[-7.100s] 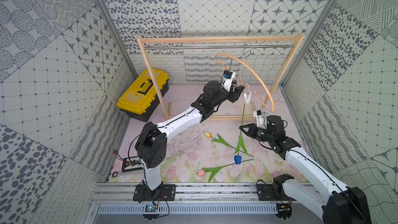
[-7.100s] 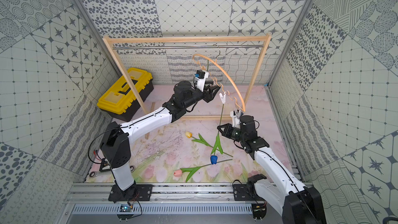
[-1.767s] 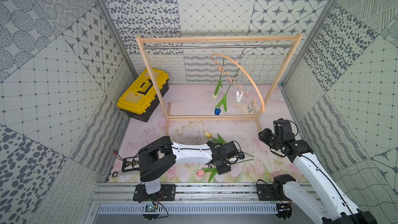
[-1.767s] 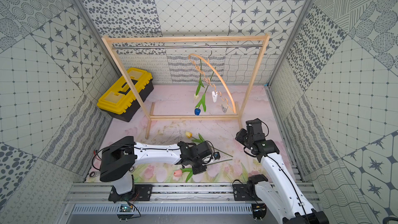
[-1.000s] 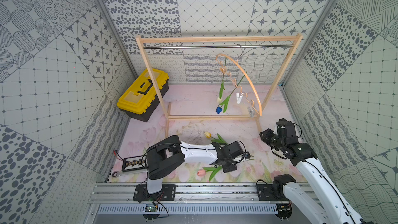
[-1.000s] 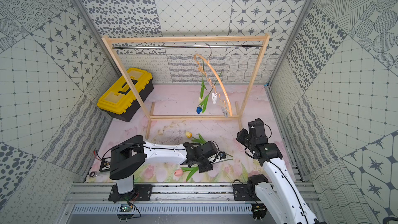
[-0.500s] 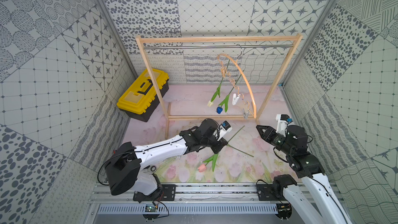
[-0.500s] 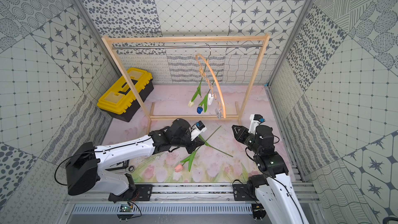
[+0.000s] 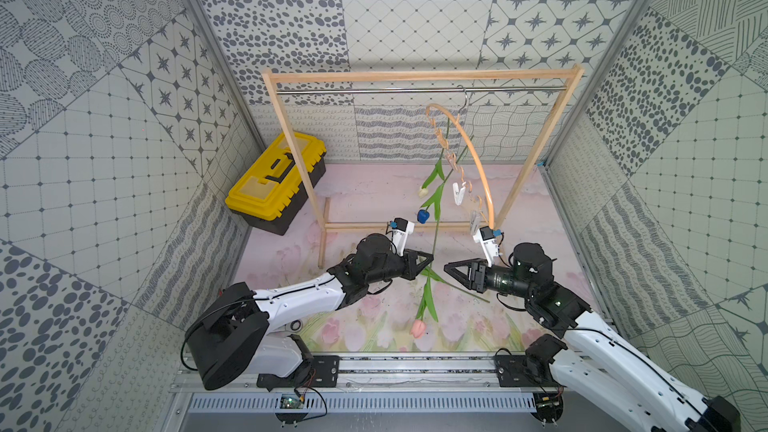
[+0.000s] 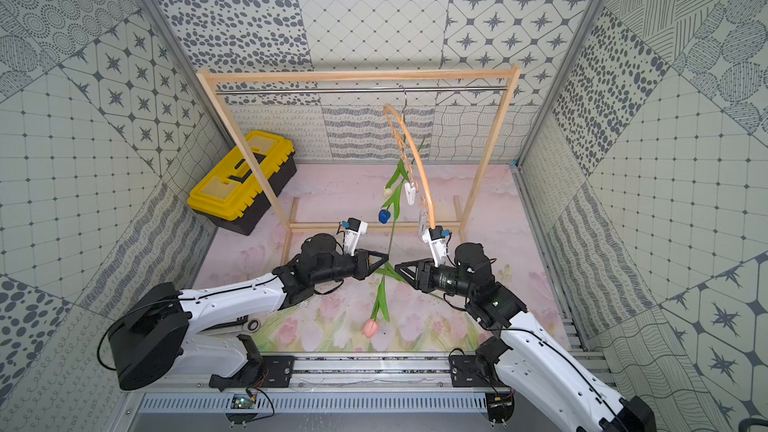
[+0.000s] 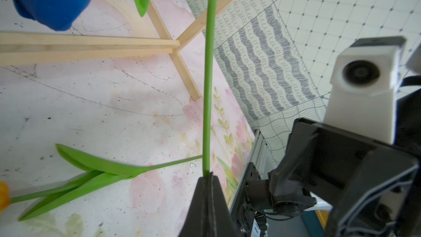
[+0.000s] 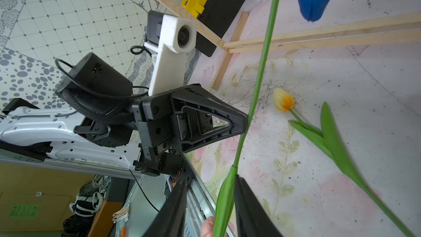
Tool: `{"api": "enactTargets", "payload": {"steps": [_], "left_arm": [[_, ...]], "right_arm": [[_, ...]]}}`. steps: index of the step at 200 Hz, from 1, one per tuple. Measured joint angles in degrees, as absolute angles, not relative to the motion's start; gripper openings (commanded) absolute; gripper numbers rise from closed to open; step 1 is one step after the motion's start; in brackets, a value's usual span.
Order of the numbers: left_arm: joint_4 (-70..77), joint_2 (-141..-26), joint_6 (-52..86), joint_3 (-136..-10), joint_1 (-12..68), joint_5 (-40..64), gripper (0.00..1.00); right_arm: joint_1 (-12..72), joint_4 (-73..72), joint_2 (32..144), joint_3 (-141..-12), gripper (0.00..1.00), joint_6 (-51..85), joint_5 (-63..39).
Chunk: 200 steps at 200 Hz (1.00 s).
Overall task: Dry the flowers on a clothes hanger
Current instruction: Pick up the flower at the center of the board.
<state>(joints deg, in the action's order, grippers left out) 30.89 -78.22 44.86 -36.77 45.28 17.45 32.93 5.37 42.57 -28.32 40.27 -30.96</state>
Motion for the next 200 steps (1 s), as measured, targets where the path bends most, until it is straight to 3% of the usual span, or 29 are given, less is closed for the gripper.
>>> {"api": "enactTargets", "payload": {"steps": [110,200], "left_arm": [[45.67,-78.13,57.87,-34.76,45.58,17.37,0.00],[47.53,-78.15,58.48,-34.59,46.50,17.43,0.00]], "right_arm": [[35.40,-2.74,51.11,-28.53,0.25,41.39,-28.84],[35.66,-5.89,51.64,-28.93,0.31,42.33,-29.28]]}}
